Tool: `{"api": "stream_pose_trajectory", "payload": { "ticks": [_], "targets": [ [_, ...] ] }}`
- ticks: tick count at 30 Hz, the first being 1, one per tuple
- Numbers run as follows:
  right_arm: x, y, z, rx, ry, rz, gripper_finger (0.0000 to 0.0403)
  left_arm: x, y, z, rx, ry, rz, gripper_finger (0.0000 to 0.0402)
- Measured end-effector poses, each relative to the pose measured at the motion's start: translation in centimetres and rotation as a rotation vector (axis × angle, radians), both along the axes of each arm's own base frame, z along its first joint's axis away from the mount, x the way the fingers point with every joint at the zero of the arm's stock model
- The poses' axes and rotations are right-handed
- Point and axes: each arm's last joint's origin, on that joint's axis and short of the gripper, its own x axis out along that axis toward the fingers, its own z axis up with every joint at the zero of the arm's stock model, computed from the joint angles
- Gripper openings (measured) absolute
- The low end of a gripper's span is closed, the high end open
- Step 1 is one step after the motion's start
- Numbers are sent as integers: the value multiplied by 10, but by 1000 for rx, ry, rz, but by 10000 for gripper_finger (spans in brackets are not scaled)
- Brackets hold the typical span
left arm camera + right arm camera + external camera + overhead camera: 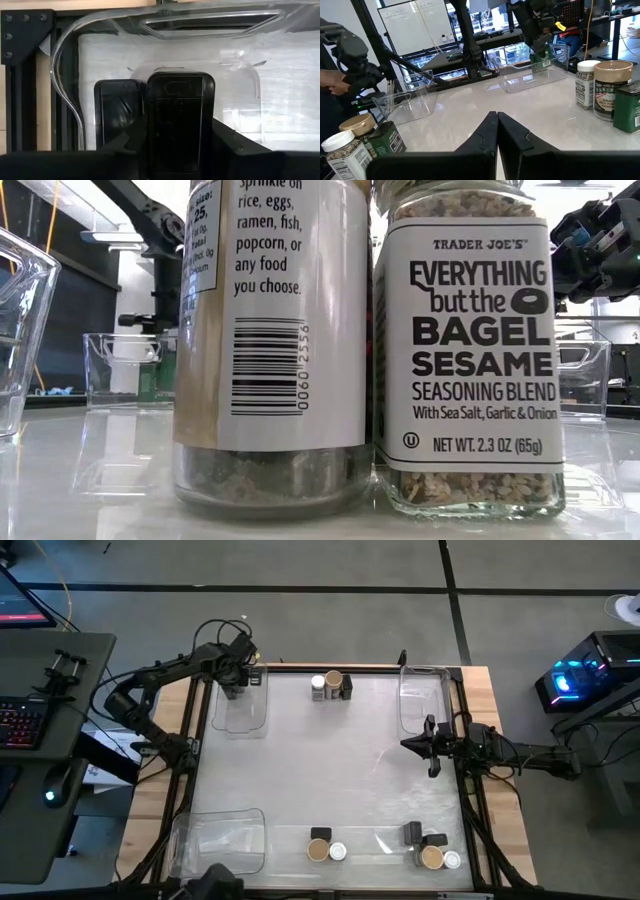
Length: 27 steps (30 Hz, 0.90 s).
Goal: Sort spices by type
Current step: Put the black seasoning can into the top left transparent bin
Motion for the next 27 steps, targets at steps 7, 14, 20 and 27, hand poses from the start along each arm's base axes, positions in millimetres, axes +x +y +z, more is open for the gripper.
{"api": "stream_pose_trajectory", "payload": {
  "ticks": [7,14,20,27],
  "targets": [
    [0,0,0,0,-1,0,0,0,2,1,18,1,-20,141],
    [0,0,0,0,0,0,0,-2,3,1,8,7,-21,166],
    [0,0,0,0,0,0,0,-2,2,1,8,6,-22,181],
    [0,0,0,0,0,0,0,-4,0,14,67,-50,1,184]
  ]
}}
